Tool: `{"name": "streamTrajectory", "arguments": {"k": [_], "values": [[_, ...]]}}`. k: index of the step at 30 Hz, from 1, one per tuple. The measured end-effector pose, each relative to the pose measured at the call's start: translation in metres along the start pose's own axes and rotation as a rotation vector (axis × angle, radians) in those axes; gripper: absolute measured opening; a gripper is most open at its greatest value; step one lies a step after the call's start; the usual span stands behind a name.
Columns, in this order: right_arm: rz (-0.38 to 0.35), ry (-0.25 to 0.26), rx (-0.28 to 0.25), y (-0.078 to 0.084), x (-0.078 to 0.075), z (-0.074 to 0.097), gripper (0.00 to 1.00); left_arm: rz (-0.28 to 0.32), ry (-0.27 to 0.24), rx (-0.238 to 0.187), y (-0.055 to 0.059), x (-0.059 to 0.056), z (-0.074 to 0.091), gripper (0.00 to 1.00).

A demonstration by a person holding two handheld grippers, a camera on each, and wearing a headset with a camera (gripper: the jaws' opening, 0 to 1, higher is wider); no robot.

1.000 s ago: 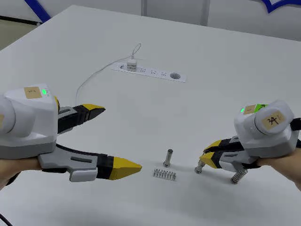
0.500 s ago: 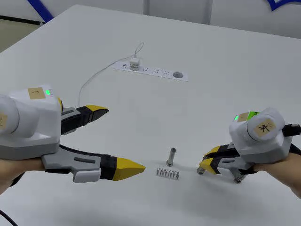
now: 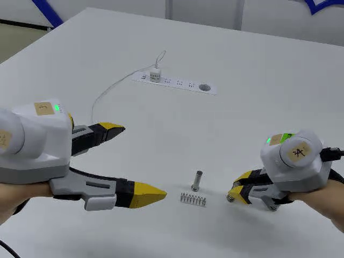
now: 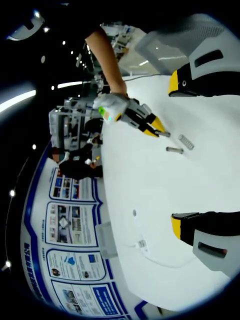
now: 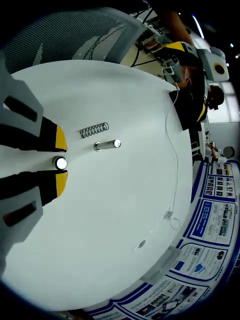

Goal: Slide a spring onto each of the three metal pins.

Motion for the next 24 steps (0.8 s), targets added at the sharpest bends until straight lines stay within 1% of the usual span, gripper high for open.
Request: {"name": "streamTrajectory", "arguments": {"k": [7, 11, 15, 20, 22, 24], "values": [[0.009, 0.018, -0.007, -0.001, -0.001, 0.005, 0.17, -0.007, 0.003, 0.004, -0.001, -0.002, -0.001, 0.98], [0.01, 0.041, -0.023, -0.004, -0.003, 0.014, 0.19, -0.012, 0.004, 0.008, -0.001, -0.003, 0.0, 0.97], [0.008, 0.067, -0.06, -0.012, -0.004, 0.026, 0.21, -0.016, 0.003, 0.006, -0.001, -0.003, 0.002, 0.97], [0.004, 0.083, -0.097, -0.022, -0.002, 0.036, 0.22, -0.009, 0.001, 0.011, 0.003, -0.002, 0.002, 0.97], [0.006, 0.08, -0.112, -0.026, 0.001, 0.039, 0.22, -0.011, 0.002, 0.014, 0.004, -0.002, 0.002, 0.97], [0.011, 0.07, -0.127, -0.031, 0.006, 0.041, 0.22, -0.012, -0.001, 0.027, 0.008, 0.0, 0.003, 0.97]]}}
Point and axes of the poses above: the centre of the closed fingertips' face, and the gripper's own axes: z roughly backward along the fingers, x roughly to its left, y roughly out of its underside, the point moved 1 cm from there along z, roughly backward along the fingers, and after that the axes turned 11 degrees about x, right-handed, at the moved point
